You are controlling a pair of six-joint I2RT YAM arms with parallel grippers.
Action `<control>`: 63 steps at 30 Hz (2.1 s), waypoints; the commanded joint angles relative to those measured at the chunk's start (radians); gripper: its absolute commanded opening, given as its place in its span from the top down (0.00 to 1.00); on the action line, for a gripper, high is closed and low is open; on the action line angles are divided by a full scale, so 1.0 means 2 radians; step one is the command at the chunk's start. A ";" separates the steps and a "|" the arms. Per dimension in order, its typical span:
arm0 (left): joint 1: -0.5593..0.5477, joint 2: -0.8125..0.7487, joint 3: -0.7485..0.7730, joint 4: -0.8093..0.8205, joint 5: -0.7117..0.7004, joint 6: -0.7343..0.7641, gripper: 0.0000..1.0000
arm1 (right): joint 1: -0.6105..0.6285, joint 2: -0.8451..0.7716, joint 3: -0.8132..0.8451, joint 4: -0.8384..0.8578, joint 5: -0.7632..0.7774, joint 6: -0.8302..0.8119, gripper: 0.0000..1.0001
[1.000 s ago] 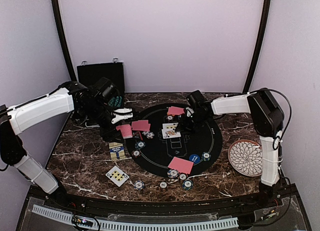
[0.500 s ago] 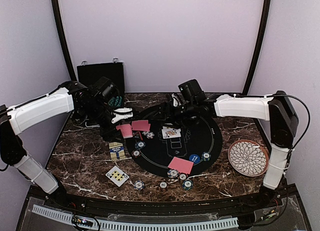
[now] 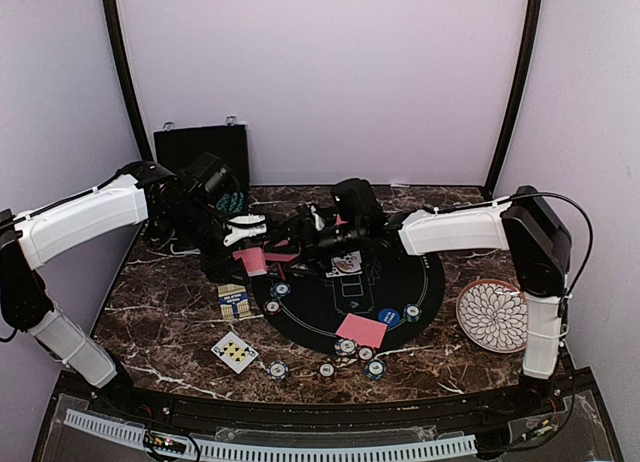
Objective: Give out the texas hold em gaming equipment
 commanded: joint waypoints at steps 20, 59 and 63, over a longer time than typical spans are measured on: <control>0.002 0.000 0.032 -0.008 0.023 -0.010 1.00 | 0.033 0.081 0.105 0.043 -0.056 0.038 0.18; 0.002 -0.002 0.026 -0.005 0.014 -0.010 1.00 | -0.011 -0.025 0.028 -0.002 -0.063 0.011 0.69; 0.002 -0.002 0.025 -0.005 0.013 -0.010 1.00 | -0.005 -0.023 0.024 0.002 -0.070 0.017 0.71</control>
